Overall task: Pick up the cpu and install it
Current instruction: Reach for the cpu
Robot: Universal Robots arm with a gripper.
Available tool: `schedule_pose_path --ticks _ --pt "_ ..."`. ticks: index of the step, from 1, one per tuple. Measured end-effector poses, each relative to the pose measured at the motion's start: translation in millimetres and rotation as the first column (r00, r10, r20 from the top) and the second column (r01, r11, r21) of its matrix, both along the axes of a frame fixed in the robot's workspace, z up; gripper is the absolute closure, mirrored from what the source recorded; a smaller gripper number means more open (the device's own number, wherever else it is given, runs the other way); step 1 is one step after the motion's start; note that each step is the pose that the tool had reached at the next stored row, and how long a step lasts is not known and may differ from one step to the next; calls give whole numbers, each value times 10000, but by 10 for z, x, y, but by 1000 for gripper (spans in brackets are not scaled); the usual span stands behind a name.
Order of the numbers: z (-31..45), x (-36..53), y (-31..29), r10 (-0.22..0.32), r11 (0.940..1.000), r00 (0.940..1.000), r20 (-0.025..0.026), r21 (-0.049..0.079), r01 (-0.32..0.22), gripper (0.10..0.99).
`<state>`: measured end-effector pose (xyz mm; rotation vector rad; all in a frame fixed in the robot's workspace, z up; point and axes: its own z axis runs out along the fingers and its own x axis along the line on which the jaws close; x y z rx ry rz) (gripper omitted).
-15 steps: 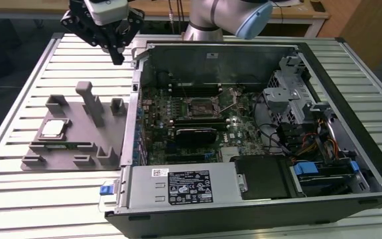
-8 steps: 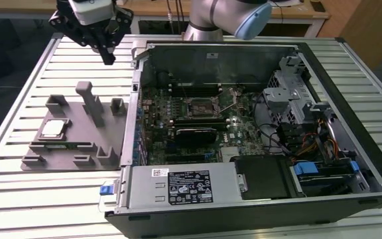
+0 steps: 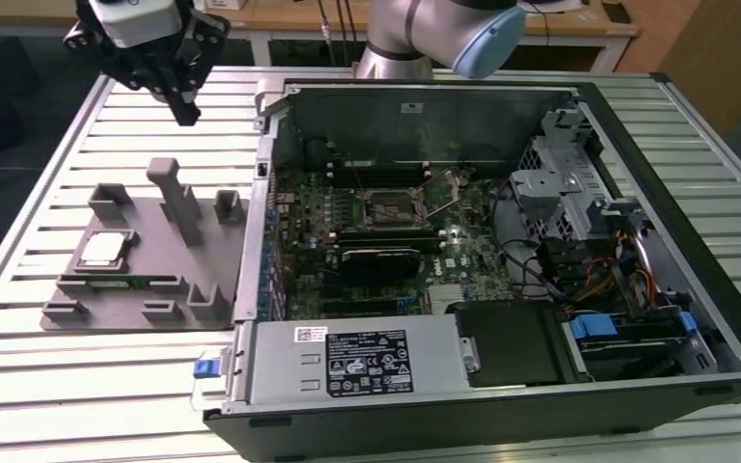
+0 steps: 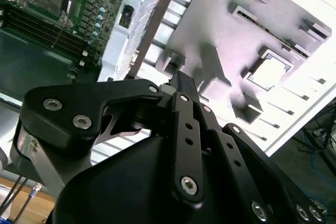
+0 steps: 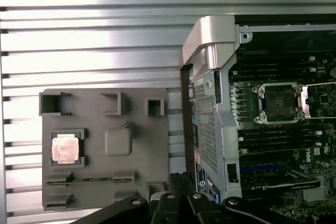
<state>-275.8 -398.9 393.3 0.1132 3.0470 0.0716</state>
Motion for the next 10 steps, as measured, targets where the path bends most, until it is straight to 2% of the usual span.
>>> schedule_pose_path --ticks 10 --pt "0 -320 0 -2 10000 9999 154 4 2 980"
